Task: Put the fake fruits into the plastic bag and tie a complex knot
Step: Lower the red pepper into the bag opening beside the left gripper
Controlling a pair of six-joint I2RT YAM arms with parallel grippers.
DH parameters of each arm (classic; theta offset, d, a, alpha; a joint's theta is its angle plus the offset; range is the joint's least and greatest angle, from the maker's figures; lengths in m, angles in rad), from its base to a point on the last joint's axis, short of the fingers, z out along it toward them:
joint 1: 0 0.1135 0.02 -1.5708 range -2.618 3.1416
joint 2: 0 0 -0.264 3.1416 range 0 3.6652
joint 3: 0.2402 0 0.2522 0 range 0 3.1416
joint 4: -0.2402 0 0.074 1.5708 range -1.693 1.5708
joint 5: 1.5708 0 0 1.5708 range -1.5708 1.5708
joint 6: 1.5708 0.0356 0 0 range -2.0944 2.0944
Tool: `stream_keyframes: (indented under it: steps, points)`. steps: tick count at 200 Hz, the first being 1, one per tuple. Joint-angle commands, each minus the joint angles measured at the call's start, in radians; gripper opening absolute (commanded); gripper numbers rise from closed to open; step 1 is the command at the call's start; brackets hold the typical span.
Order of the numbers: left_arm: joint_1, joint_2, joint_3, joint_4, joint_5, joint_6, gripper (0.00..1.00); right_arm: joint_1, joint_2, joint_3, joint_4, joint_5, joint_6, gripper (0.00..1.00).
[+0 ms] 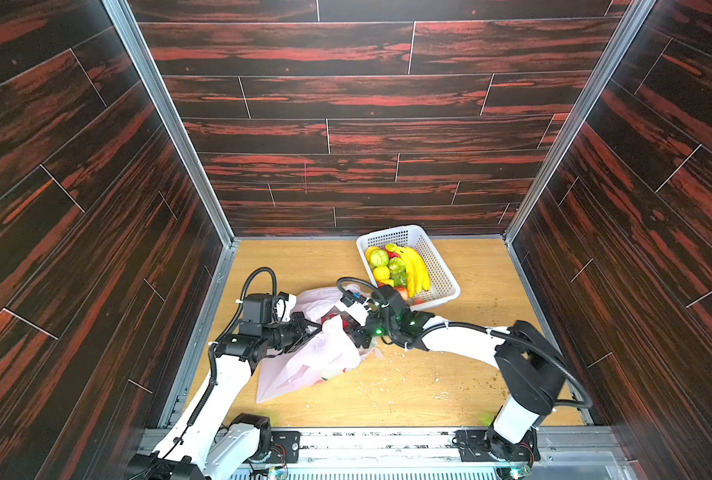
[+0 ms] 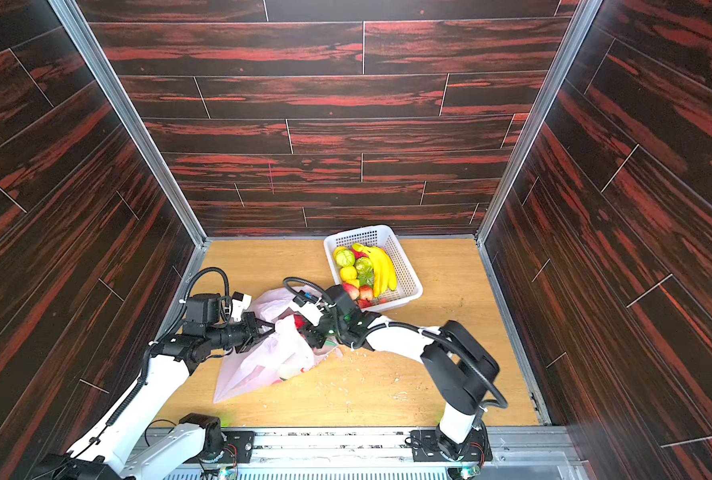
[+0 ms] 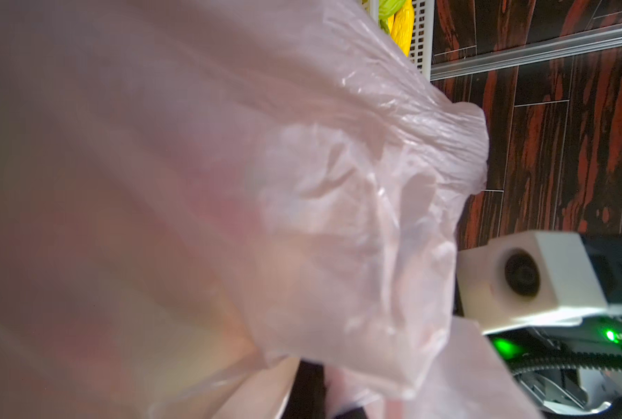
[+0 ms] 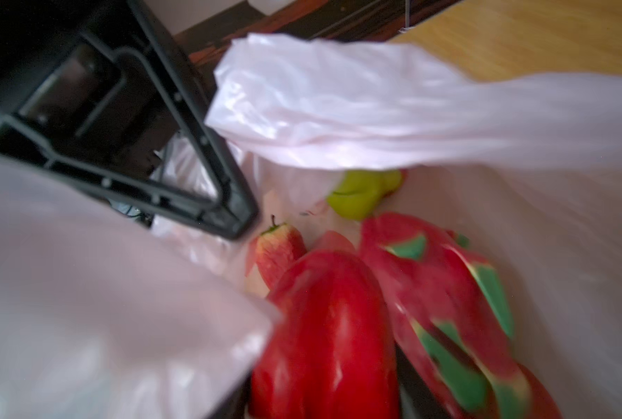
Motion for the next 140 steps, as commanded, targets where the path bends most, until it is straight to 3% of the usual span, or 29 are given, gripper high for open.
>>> stream_keyframes:
  steps: [1,42,101,140]
  points:
    - [0.007,-0.04,0.018,0.004,-0.043,-0.019,0.0,0.021,0.063,0.05,0.047,-0.046,0.008,0.38]
    - [0.007,-0.092,0.014,-0.001,-0.114,-0.038,0.0,0.038,0.137,0.089,0.075,-0.073,0.034,0.38]
    - [0.007,-0.103,0.011,-0.001,-0.09,-0.038,0.0,0.052,0.221,0.162,0.128,-0.131,0.068,0.39]
    - [0.007,-0.107,0.019,-0.003,-0.103,-0.038,0.0,0.062,0.267,0.201,0.127,-0.153,0.091,0.48]
